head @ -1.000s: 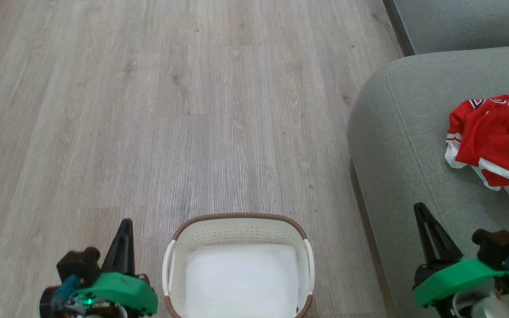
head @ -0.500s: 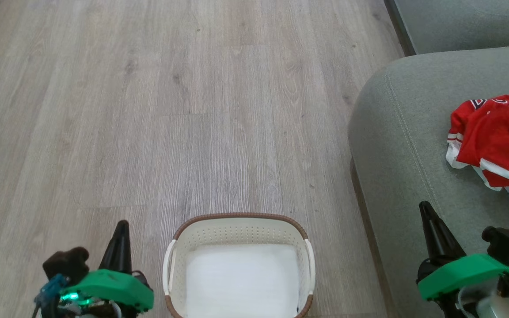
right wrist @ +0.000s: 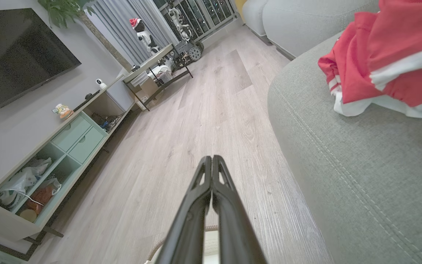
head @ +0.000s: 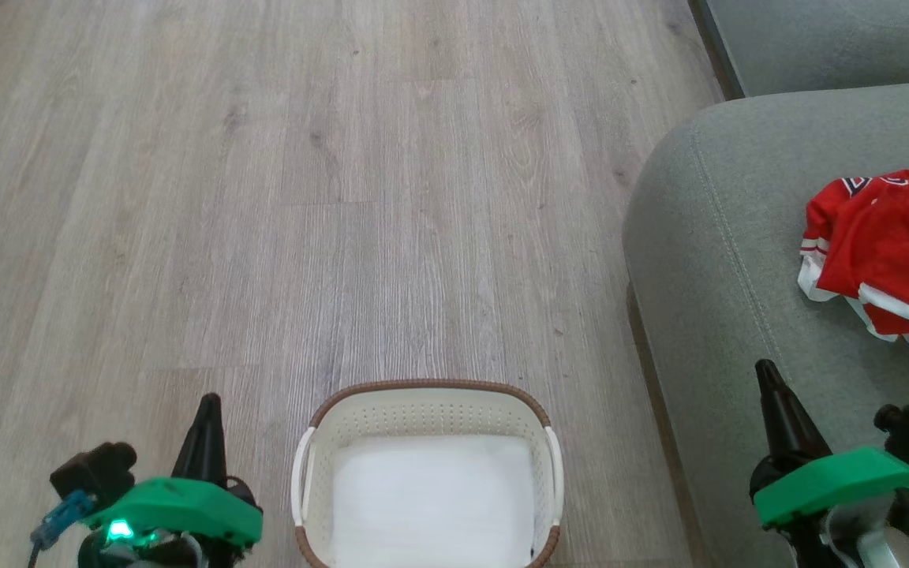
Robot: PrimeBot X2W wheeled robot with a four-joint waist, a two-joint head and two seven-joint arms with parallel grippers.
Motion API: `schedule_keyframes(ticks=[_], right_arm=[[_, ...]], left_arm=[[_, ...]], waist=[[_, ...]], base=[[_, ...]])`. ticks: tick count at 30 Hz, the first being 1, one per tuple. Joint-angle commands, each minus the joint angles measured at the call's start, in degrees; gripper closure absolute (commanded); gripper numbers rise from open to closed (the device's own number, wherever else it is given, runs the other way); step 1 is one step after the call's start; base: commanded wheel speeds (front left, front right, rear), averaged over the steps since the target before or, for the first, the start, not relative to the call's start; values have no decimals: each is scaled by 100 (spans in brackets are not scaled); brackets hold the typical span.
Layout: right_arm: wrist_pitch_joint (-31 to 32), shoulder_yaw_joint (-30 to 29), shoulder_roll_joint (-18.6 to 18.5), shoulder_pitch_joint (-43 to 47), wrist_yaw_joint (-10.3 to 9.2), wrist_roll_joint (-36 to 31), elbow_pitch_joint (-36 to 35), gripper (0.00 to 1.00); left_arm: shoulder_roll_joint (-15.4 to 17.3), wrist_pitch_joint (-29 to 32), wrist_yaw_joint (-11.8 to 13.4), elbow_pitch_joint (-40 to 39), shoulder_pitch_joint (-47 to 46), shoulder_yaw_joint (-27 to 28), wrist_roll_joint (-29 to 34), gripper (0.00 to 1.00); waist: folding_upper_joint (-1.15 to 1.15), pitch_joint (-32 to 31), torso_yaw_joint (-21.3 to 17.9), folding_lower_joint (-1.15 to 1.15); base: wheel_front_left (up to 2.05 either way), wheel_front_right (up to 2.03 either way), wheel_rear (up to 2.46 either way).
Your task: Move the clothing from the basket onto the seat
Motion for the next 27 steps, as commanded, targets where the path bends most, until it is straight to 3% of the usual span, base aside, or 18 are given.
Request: schedule_keyframes(ticks=[1,27], right_arm=[[59,-71,-33,-300,0,138,-163,100],[490,-373,197,-406,0,1493,-120,100]], left_arm=[[11,35,-39,-212,-337,162,-149,100],[-41,464,-222,-256,-420,480,-1728,100]], waist=[[0,1,1,0],[0,19,26,0]], base=[[0,0,0],[0,0,0]])
